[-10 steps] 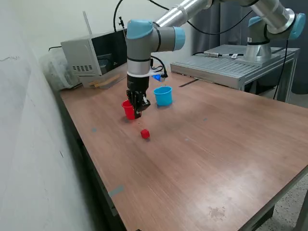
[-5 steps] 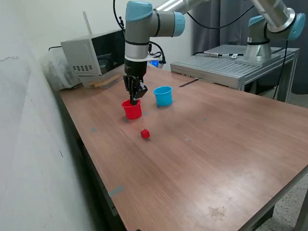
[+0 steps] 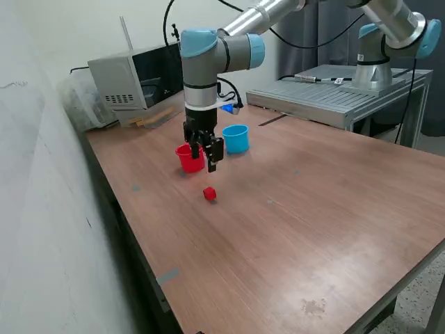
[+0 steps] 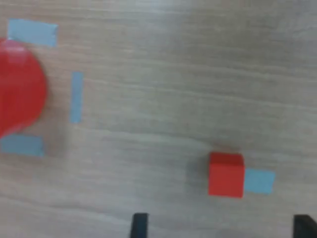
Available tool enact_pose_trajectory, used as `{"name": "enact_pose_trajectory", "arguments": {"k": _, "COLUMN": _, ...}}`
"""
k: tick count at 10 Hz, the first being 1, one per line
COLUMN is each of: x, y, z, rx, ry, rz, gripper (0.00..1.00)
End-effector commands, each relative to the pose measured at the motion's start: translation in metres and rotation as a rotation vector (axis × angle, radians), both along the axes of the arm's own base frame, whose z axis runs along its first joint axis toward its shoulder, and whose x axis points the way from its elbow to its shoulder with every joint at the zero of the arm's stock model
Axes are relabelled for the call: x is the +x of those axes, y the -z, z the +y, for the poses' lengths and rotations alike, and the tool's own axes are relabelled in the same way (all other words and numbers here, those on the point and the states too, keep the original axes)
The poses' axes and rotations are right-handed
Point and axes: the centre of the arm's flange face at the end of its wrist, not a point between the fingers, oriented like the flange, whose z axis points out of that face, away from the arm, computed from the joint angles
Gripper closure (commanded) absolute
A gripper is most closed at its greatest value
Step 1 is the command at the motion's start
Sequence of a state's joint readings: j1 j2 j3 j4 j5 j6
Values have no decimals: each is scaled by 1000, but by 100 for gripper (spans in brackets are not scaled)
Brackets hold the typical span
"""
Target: Place red objects in the red bin, and blue objects in the blue bin.
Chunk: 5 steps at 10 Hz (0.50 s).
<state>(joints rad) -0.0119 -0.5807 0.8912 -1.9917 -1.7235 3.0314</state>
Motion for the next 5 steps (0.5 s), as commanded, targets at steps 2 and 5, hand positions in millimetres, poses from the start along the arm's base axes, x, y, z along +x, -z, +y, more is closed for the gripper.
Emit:
{"name": "enact_pose_trajectory", "arguments": {"k": 2, "x": -2, "y": 45, "z": -7, "rx": -34, "ry": -21, "rz": -72, "gripper": 0}}
{"name": "enact_pose_trajectory", "arguments": {"k": 5, "x": 0, "y": 70, "z": -7, "rx": -36, "ry": -25, "rz": -103, "gripper": 0}}
